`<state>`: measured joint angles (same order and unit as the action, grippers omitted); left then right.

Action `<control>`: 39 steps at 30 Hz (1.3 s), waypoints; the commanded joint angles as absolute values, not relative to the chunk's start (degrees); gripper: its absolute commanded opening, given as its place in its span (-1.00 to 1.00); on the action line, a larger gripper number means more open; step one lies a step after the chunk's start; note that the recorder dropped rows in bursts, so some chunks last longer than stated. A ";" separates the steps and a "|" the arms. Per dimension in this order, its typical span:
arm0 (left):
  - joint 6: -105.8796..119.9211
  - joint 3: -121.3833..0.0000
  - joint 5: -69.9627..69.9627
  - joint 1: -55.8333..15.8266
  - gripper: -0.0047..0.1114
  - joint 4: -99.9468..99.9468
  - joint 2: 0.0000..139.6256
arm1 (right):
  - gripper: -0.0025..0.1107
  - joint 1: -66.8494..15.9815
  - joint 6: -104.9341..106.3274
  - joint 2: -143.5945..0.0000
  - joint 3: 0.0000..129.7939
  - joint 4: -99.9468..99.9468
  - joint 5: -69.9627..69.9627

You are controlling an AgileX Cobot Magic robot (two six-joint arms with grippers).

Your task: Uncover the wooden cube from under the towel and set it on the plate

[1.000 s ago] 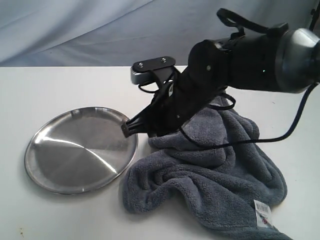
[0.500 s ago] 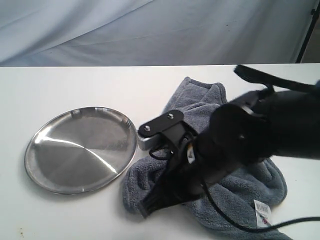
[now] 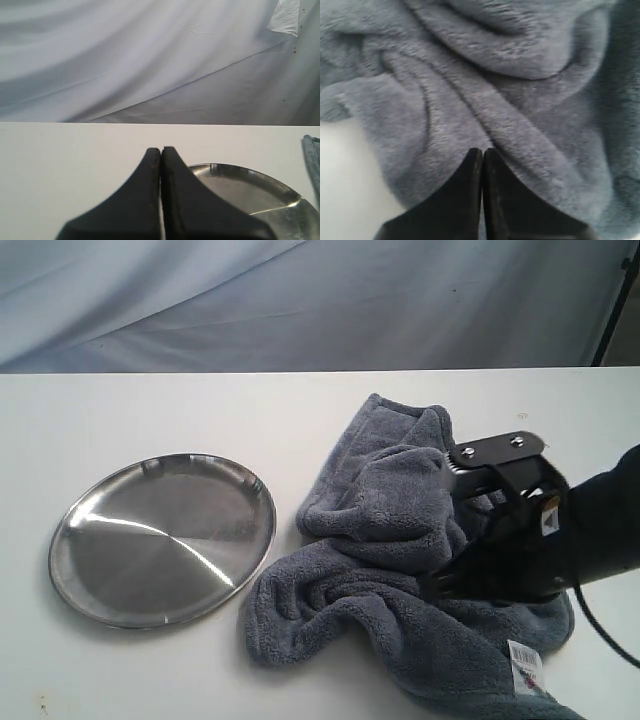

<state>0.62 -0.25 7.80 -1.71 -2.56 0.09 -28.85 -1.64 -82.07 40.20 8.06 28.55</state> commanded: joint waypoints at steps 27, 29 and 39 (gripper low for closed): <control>0.63 0.00 7.77 -1.60 -0.89 -2.52 0.00 | -0.96 -26.47 -0.39 -103.85 75.15 8.59 33.32; 0.63 0.00 7.77 -1.60 -0.89 -2.52 0.00 | -0.96 -29.65 -0.39 -104.36 76.73 8.59 33.18; 0.44 0.00 7.77 -1.60 -0.89 -2.52 0.00 | -0.96 -42.71 -0.52 -106.02 78.28 11.04 37.02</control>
<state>0.62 -0.25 7.80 -1.71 -2.56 0.09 -40.21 -0.71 -106.28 77.80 10.61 35.21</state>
